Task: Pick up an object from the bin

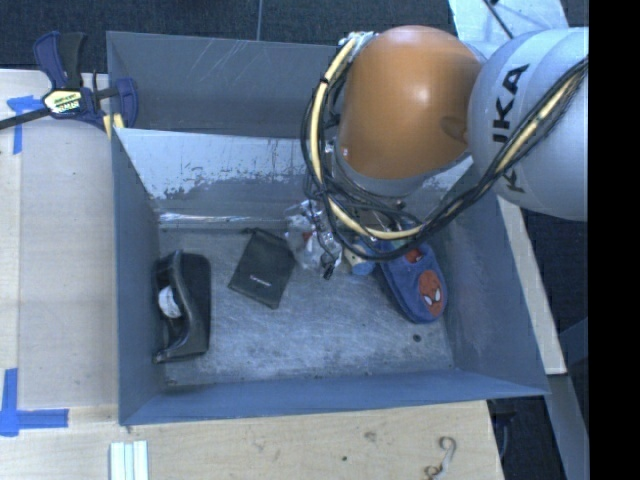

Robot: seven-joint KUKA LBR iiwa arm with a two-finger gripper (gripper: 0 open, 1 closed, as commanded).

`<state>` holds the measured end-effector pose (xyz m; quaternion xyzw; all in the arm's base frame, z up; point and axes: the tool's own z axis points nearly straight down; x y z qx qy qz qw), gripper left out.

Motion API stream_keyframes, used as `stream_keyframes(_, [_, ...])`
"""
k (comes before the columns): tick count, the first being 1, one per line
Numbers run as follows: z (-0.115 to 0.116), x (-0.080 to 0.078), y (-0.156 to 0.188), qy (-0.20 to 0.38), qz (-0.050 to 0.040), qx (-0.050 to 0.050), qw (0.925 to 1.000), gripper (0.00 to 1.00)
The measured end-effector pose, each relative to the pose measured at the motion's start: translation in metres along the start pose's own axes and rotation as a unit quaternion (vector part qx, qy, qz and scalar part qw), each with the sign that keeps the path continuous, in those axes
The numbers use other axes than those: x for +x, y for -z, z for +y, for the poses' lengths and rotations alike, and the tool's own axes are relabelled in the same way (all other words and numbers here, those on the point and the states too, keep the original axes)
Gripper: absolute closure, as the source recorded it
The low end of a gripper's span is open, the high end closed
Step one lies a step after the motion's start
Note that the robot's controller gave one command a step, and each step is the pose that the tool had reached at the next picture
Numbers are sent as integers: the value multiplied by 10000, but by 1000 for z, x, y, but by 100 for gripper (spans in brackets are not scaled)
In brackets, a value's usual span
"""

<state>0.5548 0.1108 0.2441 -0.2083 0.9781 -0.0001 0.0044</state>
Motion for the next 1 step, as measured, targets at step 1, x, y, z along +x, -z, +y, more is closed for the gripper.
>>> stream_keyframes(1, [44, 19, -40, 2475, 40, -29, 9689, 100])
